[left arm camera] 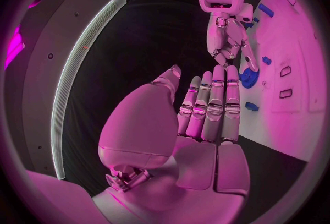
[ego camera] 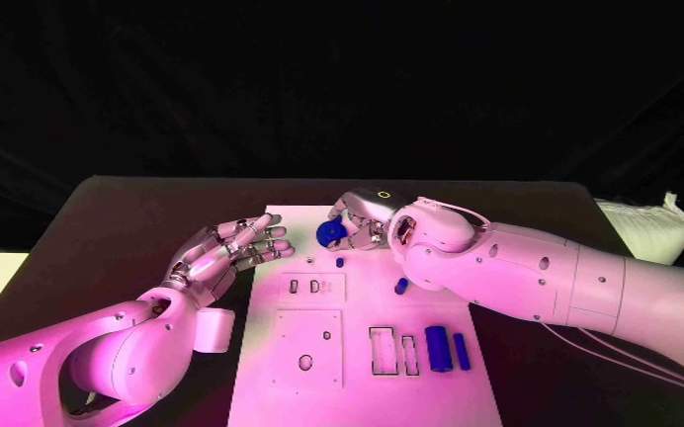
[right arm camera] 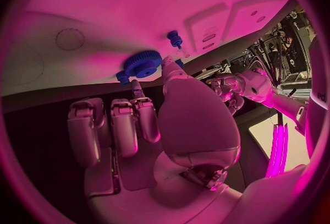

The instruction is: Assemble the parts on the task board

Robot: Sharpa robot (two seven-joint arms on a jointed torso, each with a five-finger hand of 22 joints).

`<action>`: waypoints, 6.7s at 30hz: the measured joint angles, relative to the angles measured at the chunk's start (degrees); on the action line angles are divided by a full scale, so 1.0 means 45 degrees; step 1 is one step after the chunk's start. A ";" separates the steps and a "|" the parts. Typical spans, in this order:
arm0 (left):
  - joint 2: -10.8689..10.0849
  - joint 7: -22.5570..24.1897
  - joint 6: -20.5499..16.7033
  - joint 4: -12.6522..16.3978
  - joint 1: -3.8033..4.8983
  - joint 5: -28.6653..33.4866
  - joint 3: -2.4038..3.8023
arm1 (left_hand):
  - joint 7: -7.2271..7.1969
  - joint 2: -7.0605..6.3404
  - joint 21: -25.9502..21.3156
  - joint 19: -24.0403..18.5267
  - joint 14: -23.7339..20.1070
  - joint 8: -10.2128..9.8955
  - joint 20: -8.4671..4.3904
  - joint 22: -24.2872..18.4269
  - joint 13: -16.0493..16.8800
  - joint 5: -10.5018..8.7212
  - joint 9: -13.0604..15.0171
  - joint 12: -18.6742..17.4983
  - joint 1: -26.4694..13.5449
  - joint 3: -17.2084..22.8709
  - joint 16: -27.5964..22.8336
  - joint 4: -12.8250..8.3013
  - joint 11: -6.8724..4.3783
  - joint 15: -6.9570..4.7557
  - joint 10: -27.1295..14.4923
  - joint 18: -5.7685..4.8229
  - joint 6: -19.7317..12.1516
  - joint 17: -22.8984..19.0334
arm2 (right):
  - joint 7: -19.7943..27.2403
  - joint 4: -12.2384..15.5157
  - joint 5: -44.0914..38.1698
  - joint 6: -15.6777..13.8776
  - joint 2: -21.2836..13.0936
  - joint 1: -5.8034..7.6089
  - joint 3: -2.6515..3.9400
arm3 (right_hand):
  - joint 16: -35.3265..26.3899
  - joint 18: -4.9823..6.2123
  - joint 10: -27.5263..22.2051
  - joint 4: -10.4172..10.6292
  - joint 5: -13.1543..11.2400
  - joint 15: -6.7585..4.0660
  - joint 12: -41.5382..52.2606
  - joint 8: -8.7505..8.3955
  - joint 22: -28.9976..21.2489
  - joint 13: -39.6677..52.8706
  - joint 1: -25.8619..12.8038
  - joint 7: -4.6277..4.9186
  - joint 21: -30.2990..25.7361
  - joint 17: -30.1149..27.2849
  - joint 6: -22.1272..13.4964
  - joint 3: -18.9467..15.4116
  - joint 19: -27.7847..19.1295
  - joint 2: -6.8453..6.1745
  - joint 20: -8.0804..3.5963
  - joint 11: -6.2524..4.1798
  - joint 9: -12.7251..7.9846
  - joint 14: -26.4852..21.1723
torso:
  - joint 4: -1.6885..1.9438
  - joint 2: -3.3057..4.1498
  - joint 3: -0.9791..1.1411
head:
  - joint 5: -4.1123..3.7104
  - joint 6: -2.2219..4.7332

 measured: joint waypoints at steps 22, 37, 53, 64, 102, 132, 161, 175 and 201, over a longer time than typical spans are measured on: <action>-0.0070 -0.0033 0.0009 -0.0006 -0.0001 0.0000 -0.0001 | 0.0000 0.0000 0.0000 0.0000 0.0000 0.0000 0.0000 0.0001 0.0000 0.0000 0.0000 0.0000 0.0000 0.0000 0.0000 0.0001 0.0000 0.0000 0.0000 0.0000 0.0000 -0.0001 | 0.2278 0.1775 0.2584 -0.2603 -0.2595 0.0051 0.0223 | 0.0000 -0.0001 0.0010 -0.0341 0.1772 -0.0001 0.0150 0.0057 -0.0003 -0.0002 -0.0215 -0.0087 0.0000 -0.0003 0.0538 -0.0121 -0.0001 0.0821 -0.0002 0.0009 -0.0020 0.0000 | -0.0076 -0.0026 0.0031 | -0.0084 0.0121; 0.0113 -0.0042 0.0031 -0.0140 -0.0002 0.0000 -0.0002 | 0.0000 0.0000 0.0001 0.0000 0.0000 -0.0048 0.0000 -0.0011 0.0000 0.0000 0.0000 -0.0067 0.0000 0.0000 -0.0051 0.0001 0.0000 0.0000 0.0000 -0.0001 0.0000 -0.0001 | 0.3087 0.2258 0.4563 -0.2064 -0.5564 0.0001 0.0258 | 0.0000 0.0000 0.0011 -0.1374 0.1618 -0.0001 0.0150 0.0057 -0.0005 0.0009 0.1009 -0.0188 0.0000 -0.0006 0.0731 0.0013 -0.0001 0.0803 -0.0003 0.0010 -0.0004 0.0000 | -0.0330 -0.0121 0.0186 | -0.0217 0.0229; 0.0180 -0.0047 0.0074 -0.0188 -0.0008 0.0000 -0.0005 | 0.0000 0.0000 0.0001 0.0000 0.0000 -0.0047 0.0000 -0.0010 0.0000 0.0000 0.0000 -0.0067 0.0000 0.0033 -0.0060 -0.0031 0.0000 0.0000 0.0000 -0.0001 0.0000 0.0009 | 0.3303 0.0752 0.4923 -0.1280 -0.5281 -0.0661 0.0231 | 0.0000 0.0000 0.0011 -0.1536 0.1247 -0.0001 0.0101 0.0058 0.0005 0.0006 0.1059 -0.0188 0.0000 -0.0005 0.0731 -0.0122 -0.0001 0.0753 -0.0003 0.0009 -0.0017 0.0001 | -0.0359 -0.0125 0.0237 | -0.0209 0.0192; 0.0178 -0.0062 0.0082 -0.0249 -0.0011 0.0000 -0.0005 | 0.0000 0.0000 0.0001 0.0000 0.0000 -0.0047 0.0000 -0.0021 0.0000 0.0000 0.0000 -0.0067 0.0000 0.0033 -0.0060 -0.0031 0.0000 0.0000 0.0000 0.0000 0.0000 0.0008 | 0.3385 0.0275 0.4954 -0.0987 -0.4999 -0.0848 0.0233 | -0.0001 0.0000 0.0011 -0.1535 0.1245 -0.0001 0.0101 0.0058 0.0003 0.0005 0.1059 -0.0188 0.0000 0.0003 0.0731 -0.0123 -0.0001 0.0753 -0.0003 0.0009 -0.0016 0.0001 | -0.0350 -0.0125 0.0221 | -0.0118 0.0018; 0.0141 -0.0113 0.0085 -0.0281 -0.0012 0.0000 -0.0006 | 0.0000 0.0000 0.0001 0.0000 0.0000 -0.0047 0.0000 -0.0019 0.0000 0.0000 0.0000 -0.0067 0.0000 0.0033 -0.0060 -0.0031 0.0000 0.0000 0.0000 0.0000 0.0000 0.0005 | 0.3494 -0.0085 0.4910 -0.0584 -0.4570 -0.0985 0.0235 | -0.0001 0.0000 -0.0007 -0.2310 0.0506 -0.0213 0.0251 0.0257 -0.0003 0.0030 0.1742 -0.0486 0.0000 -0.0003 0.1948 0.0584 0.0021 0.1579 -0.0130 -0.0247 0.0069 0.0028 | -0.0350 -0.0144 0.0206 | -0.0095 -0.0046; 0.0245 -0.0131 0.0083 -0.0399 -0.0017 0.0000 -0.0010 | 0.0000 0.0000 0.0001 0.0000 0.0000 -0.0047 0.0000 -0.0038 0.0000 0.0000 0.0000 -0.0067 0.0000 0.0033 -0.0059 -0.0031 0.0047 0.0000 -0.0046 0.0000 0.0000 0.0014 | 0.2653 0.1687 0.4802 -0.1414 -0.3937 -0.0439 0.0274 | -0.0001 0.0000 0.0015 -0.2583 -0.0089 -0.0735 0.0327 0.0561 0.0005 -0.0010 0.1116 -0.0613 0.0000 -0.0007 0.2576 0.1209 0.0021 0.2125 -0.0669 -0.0950 0.0129 0.0001 | -0.0343 -0.0237 0.0175 | 0.0095 -0.0034; 0.0550 -0.0023 0.0122 -0.1124 -0.0034 0.0041 -0.0012 | 0.0000 0.0101 0.0001 0.0000 0.0000 -0.0090 0.0000 -0.0050 0.0000 0.0000 0.0000 -0.0115 0.0101 0.0109 -0.0060 -0.0107 0.0046 0.0000 -0.0046 -0.0001 0.0000 0.0025 | 0.0374 0.2608 0.1705 -0.0831 -0.1030 -0.1339 -0.0285 | -0.0001 0.0001 0.0015 -0.2429 -0.0141 -0.0733 0.0029 0.0709 0.0000 0.0007 0.0899 -0.0689 0.0000 0.0000 0.2668 0.1128 0.0020 0.1908 -0.0667 -0.0945 0.0386 0.0000 | -0.0194 -0.0457 0.0077 | 0.0582 -0.0706; 0.0558 -0.0052 0.0140 -0.1104 -0.0035 0.0047 -0.0011 | 0.0000 0.0101 0.0001 0.0000 0.0000 -0.0089 0.0000 -0.0063 0.0000 0.0000 0.0000 -0.0115 0.0101 0.0109 -0.0110 -0.0107 0.0046 0.0000 -0.0046 -0.0001 0.0000 0.0023 | 0.0127 0.2293 0.0860 -0.0552 -0.0551 -0.1482 -0.0295 | -0.0001 0.0000 0.0034 -0.2404 -0.0165 -0.0731 0.0030 0.0786 -0.0002 0.0006 0.0747 -0.0713 0.0000 -0.0002 0.2707 0.1098 0.0020 0.1860 -0.0666 -0.0923 0.0361 0.0001 | -0.0181 -0.0452 0.0088 | 0.0608 -0.0791; 0.0551 -0.0132 0.0140 -0.1091 -0.0036 0.0053 -0.0012 | 0.0000 0.0101 0.0001 0.0000 0.0000 -0.0088 0.0000 -0.0060 0.0000 0.0000 0.0000 -0.0165 0.0101 0.0073 -0.0110 -0.0143 0.0046 0.0000 -0.0046 0.0000 0.0000 0.0033 | -0.0150 0.2339 -0.0256 -0.0495 -0.0540 -0.1615 -0.0266 | -0.0001 0.0000 -0.0013 -0.2425 -0.0165 -0.0731 -0.0392 0.0491 -0.0004 0.0006 0.0562 -0.0858 0.0000 -0.0005 0.2853 0.0980 0.0020 0.1674 -0.0665 -0.0786 0.0229 0.0001 | -0.0184 -0.0452 0.0104 | 0.0648 -0.0884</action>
